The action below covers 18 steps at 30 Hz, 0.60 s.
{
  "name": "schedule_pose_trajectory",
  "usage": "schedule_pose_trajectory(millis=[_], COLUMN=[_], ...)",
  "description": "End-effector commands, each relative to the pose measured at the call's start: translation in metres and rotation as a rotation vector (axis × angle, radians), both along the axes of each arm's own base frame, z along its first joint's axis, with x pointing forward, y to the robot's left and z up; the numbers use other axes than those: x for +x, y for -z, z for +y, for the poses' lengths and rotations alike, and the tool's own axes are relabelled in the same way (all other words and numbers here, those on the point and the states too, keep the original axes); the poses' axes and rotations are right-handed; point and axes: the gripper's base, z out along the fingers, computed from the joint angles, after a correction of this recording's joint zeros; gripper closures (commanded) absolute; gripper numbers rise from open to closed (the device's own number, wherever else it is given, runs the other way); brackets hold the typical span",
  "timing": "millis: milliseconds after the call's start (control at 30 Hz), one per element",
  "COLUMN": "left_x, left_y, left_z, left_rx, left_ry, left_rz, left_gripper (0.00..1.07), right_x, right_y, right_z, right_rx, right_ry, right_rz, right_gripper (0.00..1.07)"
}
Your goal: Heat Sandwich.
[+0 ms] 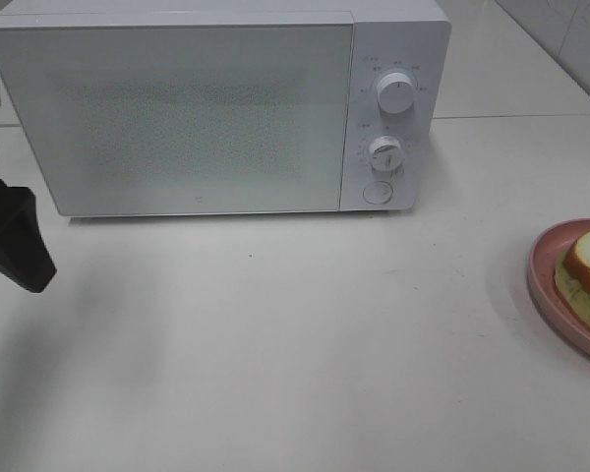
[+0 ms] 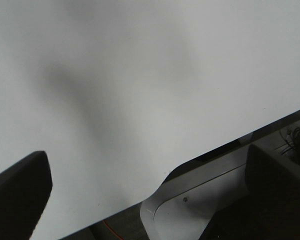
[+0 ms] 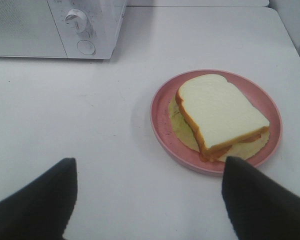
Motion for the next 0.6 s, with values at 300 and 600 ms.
schedule_pose_trajectory(millis=[300, 600], left_x=[-0.024, -0.077], left_y=[-0.031, -0.055], left_z=[0.051, 0.059], left_rx=[0.134, 0.152], left_ry=[-0.236, -0.286], left_rz=[-0.039, -0.225], left_gripper=[0.03, 0.03], right_x=[-0.003, -0.003], right_y=[0.000, 0.000], right_z=[0.000, 0.000], right_rx=[-0.004, -0.004], right_ry=[-0.003, -0.003], right_rz=[-0.032, -0.032], right_gripper=[0.31, 0.31])
